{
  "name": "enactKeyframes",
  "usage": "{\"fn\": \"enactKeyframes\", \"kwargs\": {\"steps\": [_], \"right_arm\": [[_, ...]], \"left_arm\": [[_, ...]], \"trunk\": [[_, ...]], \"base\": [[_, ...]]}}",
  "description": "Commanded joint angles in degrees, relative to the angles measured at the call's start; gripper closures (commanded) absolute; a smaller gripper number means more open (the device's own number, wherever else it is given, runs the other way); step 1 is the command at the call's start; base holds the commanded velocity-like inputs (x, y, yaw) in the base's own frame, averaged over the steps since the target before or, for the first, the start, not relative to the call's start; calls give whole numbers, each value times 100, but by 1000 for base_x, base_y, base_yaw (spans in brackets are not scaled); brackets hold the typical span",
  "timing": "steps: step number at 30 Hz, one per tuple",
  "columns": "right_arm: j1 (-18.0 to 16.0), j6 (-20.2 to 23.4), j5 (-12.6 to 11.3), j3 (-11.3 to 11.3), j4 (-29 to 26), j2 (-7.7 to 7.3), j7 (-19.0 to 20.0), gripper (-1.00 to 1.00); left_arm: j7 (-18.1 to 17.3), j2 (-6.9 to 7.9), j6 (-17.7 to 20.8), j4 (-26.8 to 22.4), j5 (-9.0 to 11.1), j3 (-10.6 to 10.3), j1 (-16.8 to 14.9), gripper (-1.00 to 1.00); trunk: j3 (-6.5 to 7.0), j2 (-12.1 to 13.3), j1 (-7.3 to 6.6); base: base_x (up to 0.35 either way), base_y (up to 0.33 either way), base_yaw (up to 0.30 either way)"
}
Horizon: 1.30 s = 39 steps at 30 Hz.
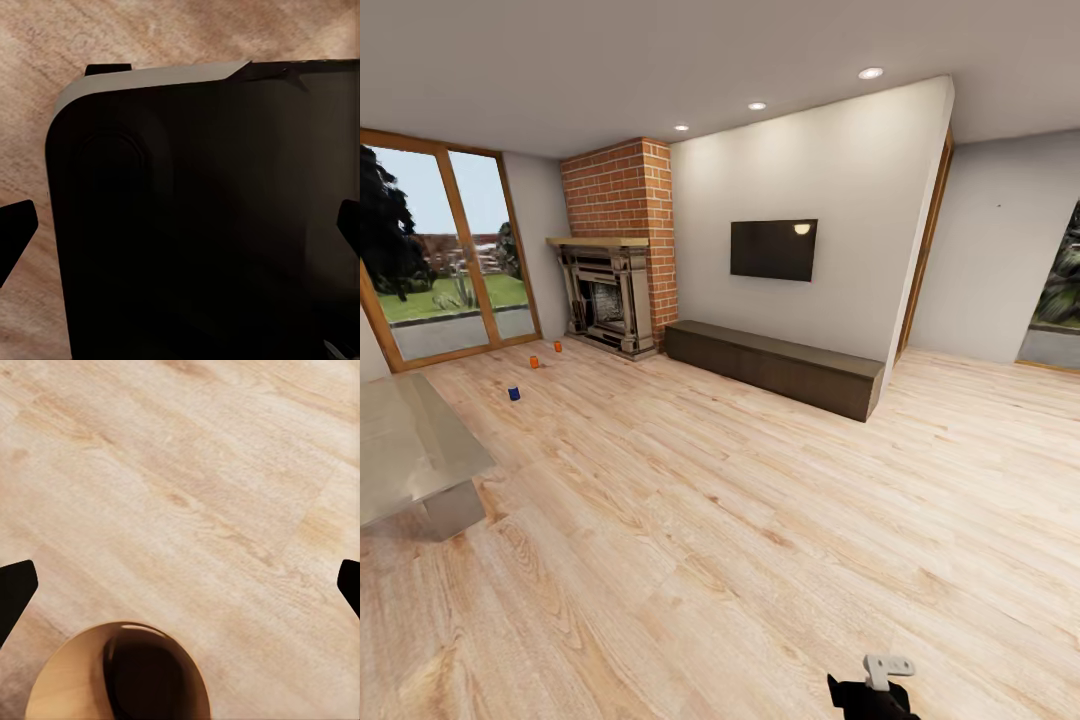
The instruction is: Put the three can of soda from the living room inside the tash can in the kitchen.
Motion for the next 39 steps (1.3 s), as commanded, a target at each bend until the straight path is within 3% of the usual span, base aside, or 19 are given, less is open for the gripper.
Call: {"fn": "enactKeyframes", "kwargs": {"steps": [1,9,20,23,24,26,27,29,32,37,39], "right_arm": [[-1,11,0,-3,7,-1,-2,-100],[-7,707,6,-9,30,-34,44,-100],[-7,561,1,2,32,-31,23,-100],[-7,526,-1,-1,32,-30,3,-100],[-7,518,-1,-2,32,-30,-4,-100],[-7,512,-1,-5,32,-30,-9,-100],[-7,509,-1,-7,32,-30,-12,-100],[-7,507,-1,-9,32,-30,-14,-100],[-8,505,-1,-11,36,-24,-16,-100],[-9,504,-2,-5,40,-17,-17,-100],[-8,504,-2,-2,40,-14,-15,-100]], "left_arm": [[3,-8,11,0,2,0,-8,-100],[-11,-72,331,-45,28,8,-43,-100],[-19,-44,323,-676,36,46,-23,-100],[-24,-33,356,-1362,35,44,-6,-100],[-26,-34,388,-1873,28,38,18,-100],[-28,-32,489,-2402,15,32,54,-100],[-29,-28,691,-2893,21,32,117,-100],[-30,-23,946,-3364,31,32,194,-100],[-31,-15,1442,-4452,83,33,351,-100],[-31,-18,1878,-5530,141,33,499,-100],[-30,-19,2012,-5707,145,29,515,-100]], "trunk": [[0,0,0],[0,0,0],[0,0,0],[0,0,0],[0,0,0],[0,0,0],[0,0,0],[0,0,0],[0,0,0],[0,0,0],[0,0,0]], "base": [[0,0,0],[0,0,0],[0,0,0],[0,0,0],[0,0,0],[0,0,0],[0,0,0],[0,0,0],[0,0,0],[0,0,0],[0,0,0]]}}
